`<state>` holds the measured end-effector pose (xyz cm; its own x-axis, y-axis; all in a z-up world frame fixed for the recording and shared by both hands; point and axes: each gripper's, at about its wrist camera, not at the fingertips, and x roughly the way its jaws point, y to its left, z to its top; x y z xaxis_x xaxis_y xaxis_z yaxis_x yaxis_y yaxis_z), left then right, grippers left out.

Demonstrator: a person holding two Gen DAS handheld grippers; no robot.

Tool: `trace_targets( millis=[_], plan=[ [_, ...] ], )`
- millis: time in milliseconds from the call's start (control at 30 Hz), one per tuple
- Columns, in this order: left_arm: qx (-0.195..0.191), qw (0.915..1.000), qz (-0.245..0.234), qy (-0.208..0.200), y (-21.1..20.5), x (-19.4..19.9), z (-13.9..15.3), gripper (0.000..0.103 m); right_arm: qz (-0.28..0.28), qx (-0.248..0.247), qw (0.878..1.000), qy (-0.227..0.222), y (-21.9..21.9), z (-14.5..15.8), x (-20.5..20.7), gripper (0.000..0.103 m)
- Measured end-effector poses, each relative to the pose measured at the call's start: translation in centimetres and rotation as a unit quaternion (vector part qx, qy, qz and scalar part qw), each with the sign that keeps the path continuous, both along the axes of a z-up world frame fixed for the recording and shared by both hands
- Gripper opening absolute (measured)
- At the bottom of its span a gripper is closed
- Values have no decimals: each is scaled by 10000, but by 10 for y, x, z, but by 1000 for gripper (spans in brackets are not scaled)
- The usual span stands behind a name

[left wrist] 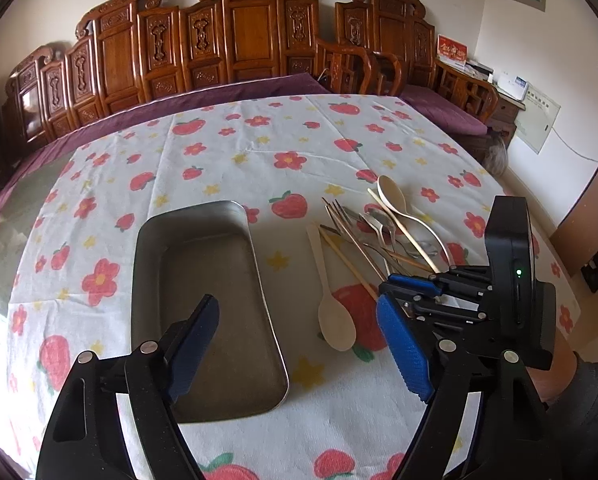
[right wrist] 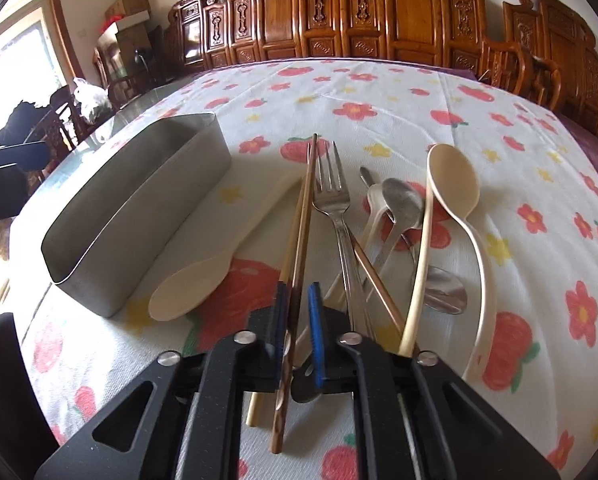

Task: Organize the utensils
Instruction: 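Reach the left tool to the cream wooden spoon while the right tool grasps a chopstick, then lift the wooden spoon into the steel tray and open the left tool while right holds chopstick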

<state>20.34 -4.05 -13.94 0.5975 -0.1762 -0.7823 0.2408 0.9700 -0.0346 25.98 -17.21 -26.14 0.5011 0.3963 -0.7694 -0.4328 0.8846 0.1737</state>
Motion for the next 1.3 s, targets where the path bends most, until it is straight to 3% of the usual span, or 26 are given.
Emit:
trace_targets(
  millis=[167, 433, 600, 700, 800, 1067, 1300],
  plan=[
    [113, 9999, -85, 99, -11, 13, -7, 73, -151, 258, 9995, -121, -14, 9, -2, 6],
    [305, 9979, -352, 449, -38, 40, -28, 56, -479, 800, 9945, -481, -47, 36, -5, 6],
    [521, 9948, -481, 733, -55, 60, -45, 44, -595, 744, 9940, -546, -58, 35, -2, 6],
    [582, 9918, -475, 1029, -58, 73, -59, 43, -647, 721, 9937, -555, -62, 34, -1, 6],
    [650, 9883, -406, 1321, -60, 83, -73, 30, -665, 718, 9935, -581, -64, 33, -1, 6],
    [952, 9838, -284, 1491, -64, 88, -89, 23, -657, 727, 9934, -605, -64, 33, -1, 6],
    [753, 9819, -145, 1729, -59, 94, -97, 15, -610, 701, 9938, -608, -60, 32, -3, 6]
  ],
)
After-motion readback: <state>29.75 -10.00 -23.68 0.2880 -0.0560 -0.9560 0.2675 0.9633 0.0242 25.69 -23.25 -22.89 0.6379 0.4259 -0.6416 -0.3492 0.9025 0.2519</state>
